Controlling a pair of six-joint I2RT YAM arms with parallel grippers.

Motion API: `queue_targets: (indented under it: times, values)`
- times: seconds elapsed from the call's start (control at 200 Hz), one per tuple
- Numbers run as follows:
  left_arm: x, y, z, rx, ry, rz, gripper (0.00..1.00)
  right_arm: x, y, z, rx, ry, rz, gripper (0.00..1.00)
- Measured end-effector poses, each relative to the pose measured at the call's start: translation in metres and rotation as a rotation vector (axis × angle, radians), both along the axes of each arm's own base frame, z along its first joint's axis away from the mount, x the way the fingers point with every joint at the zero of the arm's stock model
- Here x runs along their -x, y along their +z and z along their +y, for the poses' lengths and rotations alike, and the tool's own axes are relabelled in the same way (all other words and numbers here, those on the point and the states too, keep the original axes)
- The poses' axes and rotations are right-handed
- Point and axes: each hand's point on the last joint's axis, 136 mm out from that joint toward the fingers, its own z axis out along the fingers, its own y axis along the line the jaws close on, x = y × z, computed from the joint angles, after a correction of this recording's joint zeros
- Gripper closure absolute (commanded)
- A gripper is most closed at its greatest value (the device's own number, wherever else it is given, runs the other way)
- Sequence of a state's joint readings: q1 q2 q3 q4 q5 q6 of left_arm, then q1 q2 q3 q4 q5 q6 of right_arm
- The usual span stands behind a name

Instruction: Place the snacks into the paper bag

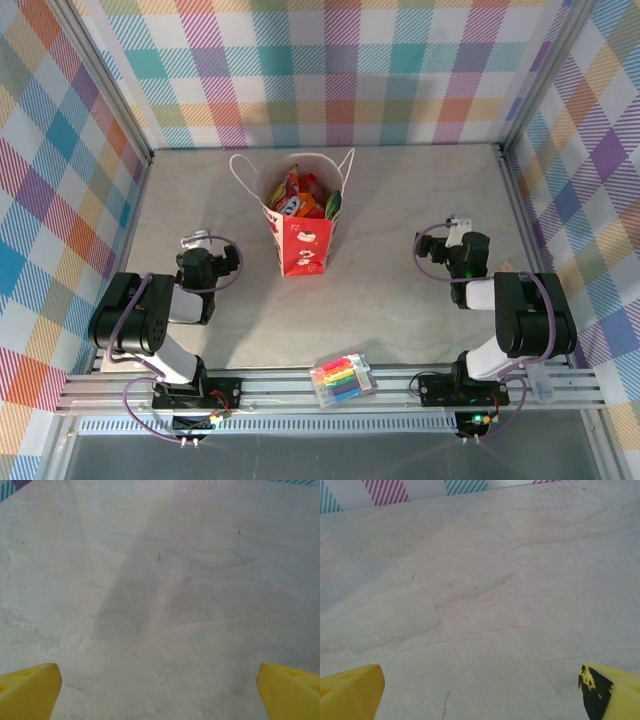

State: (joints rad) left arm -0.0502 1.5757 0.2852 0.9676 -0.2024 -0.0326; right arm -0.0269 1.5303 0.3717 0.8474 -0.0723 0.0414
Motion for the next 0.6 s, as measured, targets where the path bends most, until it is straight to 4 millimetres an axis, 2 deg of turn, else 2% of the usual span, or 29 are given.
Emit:
queue_targets:
  times: [0.145,0.6]
  values:
    - [-0.016,0.018,-0.001,0.002,-0.001,-0.046,0.00,-0.006,0.008,0.001,0.005,0.005,-0.019,0.01]
    - [-0.016,0.016,-0.002,0.002,-0.002,-0.037,0.00,-0.005,0.004,0.002,0.005,0.008,-0.001,0.01]
